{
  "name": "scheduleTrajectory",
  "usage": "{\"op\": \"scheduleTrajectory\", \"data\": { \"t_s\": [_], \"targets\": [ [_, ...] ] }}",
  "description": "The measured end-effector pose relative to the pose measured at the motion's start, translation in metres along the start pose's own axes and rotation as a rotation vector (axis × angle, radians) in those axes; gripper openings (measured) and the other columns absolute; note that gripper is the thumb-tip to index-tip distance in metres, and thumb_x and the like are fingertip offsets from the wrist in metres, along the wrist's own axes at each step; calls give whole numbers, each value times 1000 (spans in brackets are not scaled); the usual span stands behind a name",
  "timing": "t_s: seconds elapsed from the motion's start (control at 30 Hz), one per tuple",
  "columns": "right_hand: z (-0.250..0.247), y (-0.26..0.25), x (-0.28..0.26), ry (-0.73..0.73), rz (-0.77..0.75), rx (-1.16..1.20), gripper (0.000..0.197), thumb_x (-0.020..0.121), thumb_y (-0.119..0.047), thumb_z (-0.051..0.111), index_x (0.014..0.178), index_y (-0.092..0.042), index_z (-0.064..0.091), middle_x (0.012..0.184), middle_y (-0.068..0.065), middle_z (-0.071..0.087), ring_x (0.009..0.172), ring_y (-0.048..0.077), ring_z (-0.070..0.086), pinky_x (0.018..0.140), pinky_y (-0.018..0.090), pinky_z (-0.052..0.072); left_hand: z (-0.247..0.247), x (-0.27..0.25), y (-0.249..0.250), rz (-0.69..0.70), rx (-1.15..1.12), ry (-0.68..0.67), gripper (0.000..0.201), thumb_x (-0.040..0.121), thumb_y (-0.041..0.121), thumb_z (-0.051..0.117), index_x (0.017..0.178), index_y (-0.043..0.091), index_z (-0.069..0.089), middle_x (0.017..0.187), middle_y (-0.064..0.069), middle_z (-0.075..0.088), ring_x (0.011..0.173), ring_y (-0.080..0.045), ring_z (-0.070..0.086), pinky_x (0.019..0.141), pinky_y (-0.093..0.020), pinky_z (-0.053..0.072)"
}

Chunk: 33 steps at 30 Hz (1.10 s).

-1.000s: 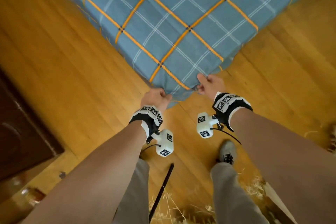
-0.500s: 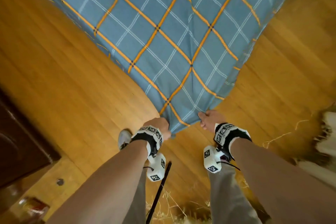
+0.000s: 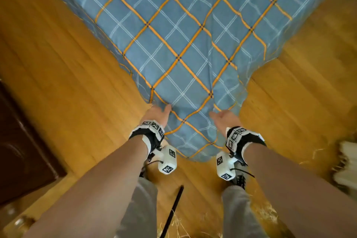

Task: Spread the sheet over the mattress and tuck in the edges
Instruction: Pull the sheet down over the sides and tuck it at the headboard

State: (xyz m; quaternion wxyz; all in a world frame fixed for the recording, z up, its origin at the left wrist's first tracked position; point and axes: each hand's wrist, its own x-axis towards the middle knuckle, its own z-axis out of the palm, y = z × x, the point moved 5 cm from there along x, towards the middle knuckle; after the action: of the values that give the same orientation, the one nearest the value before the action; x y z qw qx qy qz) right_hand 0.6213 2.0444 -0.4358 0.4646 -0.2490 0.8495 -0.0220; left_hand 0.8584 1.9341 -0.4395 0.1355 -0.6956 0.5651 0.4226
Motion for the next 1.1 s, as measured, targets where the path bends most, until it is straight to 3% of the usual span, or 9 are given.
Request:
{"op": "scheduleTrajectory", "data": {
  "t_s": [0.13,0.33,0.43,0.63,0.73,0.8,0.93,1.03,1.1],
  "targets": [
    [0,-43,14,32,-93,80,53,85,-65,50,93,-14,62,88,6,66,88,30,62,84,42,51,-9,47,11,-18,-217,3,92,67,84,27,95,3,60,85,-18,68,79,-35,67,79,-44,56],
    [29,-46,50,25,-142,257,50,82,-63,56,66,-16,61,58,-1,68,58,21,61,71,44,56,1,90,-7,30,-348,82,46,80,59,39,71,15,52,87,-24,68,82,-44,67,77,-57,56],
    [31,-51,45,66,-173,271,41,91,-44,57,61,-17,62,51,-3,63,48,14,56,62,36,52,-9,76,-15,60,-290,126,39,88,46,40,64,16,50,84,-23,67,79,-42,63,76,-49,54],
    [38,-56,29,-139,-125,-46,28,91,-34,54,67,-20,59,92,14,74,86,31,70,79,41,57,-19,46,-24,-3,-26,-28,37,94,32,40,82,9,66,92,-17,71,81,-34,66,76,-39,54],
    [33,-58,-5,-285,-46,-80,29,88,-49,56,88,-20,56,109,11,71,71,26,65,61,32,50,-39,9,-24,-59,-37,-120,35,97,25,47,119,3,63,116,-18,66,104,-35,66,88,-44,56],
    [13,-64,-33,-378,16,-73,49,77,-62,57,103,-21,60,116,5,67,70,18,56,62,29,46,-76,-24,-10,-67,12,-96,39,98,29,46,125,4,57,122,-18,63,109,-35,63,92,-43,53],
    [-75,-144,-89,-193,-185,-226,42,82,-52,55,83,-10,61,93,14,58,87,27,59,75,35,53,-185,-95,27,-117,-34,42,54,94,41,47,136,6,45,130,-18,56,113,-37,59,97,-45,48],
    [-145,-207,-158,-58,-350,-359,56,90,-52,44,121,-9,62,130,15,56,127,30,51,101,32,41,-262,-150,62,-48,-18,216,56,87,50,49,127,11,50,126,-15,60,110,-35,60,95,-41,49],
    [-184,-239,-201,18,-426,-324,52,93,-43,52,131,-8,56,141,11,51,132,29,47,106,31,36,-303,-185,83,-3,-9,269,58,88,49,50,130,10,48,126,-13,60,107,-33,60,87,-35,48]
  ]
}}
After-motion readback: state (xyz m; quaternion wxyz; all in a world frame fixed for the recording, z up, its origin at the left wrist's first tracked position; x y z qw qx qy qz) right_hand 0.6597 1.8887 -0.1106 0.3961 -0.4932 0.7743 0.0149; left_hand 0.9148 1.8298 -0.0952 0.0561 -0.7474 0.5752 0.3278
